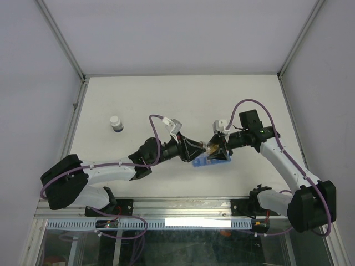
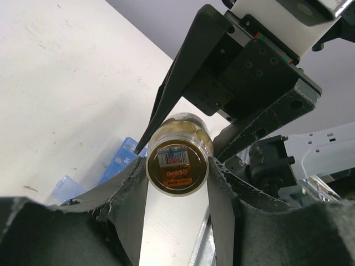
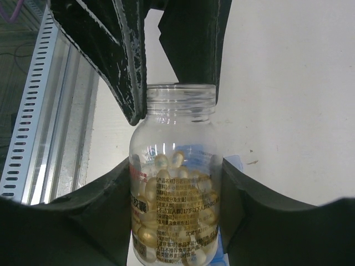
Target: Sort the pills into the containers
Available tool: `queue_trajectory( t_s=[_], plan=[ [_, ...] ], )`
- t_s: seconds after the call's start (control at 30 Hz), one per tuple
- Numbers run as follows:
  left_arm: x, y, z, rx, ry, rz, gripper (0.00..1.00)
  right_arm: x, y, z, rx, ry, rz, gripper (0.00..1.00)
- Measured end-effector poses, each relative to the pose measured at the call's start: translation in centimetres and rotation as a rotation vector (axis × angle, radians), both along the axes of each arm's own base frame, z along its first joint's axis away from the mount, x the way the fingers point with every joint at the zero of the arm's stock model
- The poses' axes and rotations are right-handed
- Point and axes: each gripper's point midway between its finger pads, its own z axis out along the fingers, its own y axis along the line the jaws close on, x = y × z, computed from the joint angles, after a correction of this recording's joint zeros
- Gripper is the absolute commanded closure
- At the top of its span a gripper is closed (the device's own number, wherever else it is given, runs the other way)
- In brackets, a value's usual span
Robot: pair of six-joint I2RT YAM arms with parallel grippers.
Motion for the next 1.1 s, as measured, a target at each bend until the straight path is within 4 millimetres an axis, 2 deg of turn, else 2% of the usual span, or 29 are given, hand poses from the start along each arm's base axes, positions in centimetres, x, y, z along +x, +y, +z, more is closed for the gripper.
queue_trajectory(
  t_s=[0.1, 0.27, 0.53, 0.7, 0.97, 1.1],
  plan=[
    [0.0, 0.0, 0.0, -0.002, 0.015, 0.011, 0.22, 0.0, 0.0, 0.0, -0.001, 0.002, 0.0, 1.0],
    [-0.2, 0.4, 1.0, -0.04, -0.016, 0.011, 0.02, -0.1, 0.1, 0.0, -0.001, 0.002, 0.005, 1.0],
    [-1.1, 2.4, 3.1, -0.079, -0.151, 0.017, 0.01, -0.1, 0.1, 0.0, 0.0, 0.002, 0.005, 1.0],
    [-2.1, 3.4, 3.7, -0.059, -0.336, -0.01, 0.01, -0.2, 0.1, 0.0, 0.001, 0.003, 0.006, 1.0],
    [-3.6, 2.7, 1.8, 0.092, -0.73, -0.16, 0.01, -0.2, 0.1, 0.1, 0.004, 0.005, 0.008, 1.0],
    [-2.7, 2.2, -0.2, 0.161, -0.781, -0.209, 0.02, -0.2, 0.1, 0.1, 0.004, 0.004, 0.008, 1.0]
  ],
)
